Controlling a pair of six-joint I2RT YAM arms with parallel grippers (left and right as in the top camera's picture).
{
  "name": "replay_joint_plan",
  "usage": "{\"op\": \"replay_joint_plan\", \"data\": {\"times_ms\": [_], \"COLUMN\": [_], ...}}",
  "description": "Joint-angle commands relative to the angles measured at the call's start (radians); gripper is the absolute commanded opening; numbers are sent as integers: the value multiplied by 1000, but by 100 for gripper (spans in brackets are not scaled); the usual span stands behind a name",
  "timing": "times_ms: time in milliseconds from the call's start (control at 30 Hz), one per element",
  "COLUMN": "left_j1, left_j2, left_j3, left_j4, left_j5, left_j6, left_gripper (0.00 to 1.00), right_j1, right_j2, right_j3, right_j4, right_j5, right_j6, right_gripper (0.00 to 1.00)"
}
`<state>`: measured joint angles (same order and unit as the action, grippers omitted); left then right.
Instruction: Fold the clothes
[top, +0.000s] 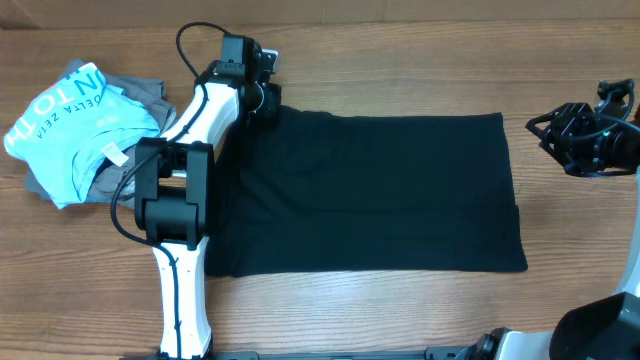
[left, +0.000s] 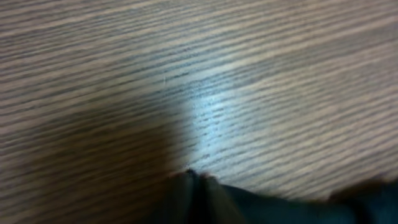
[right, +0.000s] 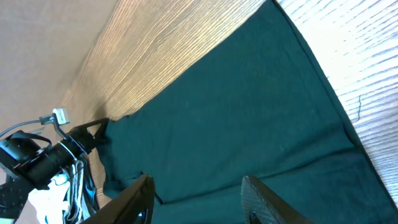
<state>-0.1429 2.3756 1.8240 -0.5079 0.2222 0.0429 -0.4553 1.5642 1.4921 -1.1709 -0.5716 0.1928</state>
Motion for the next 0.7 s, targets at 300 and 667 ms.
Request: {"op": "replay_joint_plan", "data": {"times_ms": [300, 667], "left_j1": [-9, -10], "left_j2": [-40, -55], "left_j3": [204, 282], "left_j4": [-188, -658], "left_j5": [36, 180], "left_j6": [18, 18], "left_gripper": [4, 4], "right_j1": [6, 6], "right_j2": [-3, -3], "right_j3": [2, 2], "right_j4": [24, 56], "right_j5": [93, 93], "right_j6": [-11, -11], "right_gripper": [49, 50]}}
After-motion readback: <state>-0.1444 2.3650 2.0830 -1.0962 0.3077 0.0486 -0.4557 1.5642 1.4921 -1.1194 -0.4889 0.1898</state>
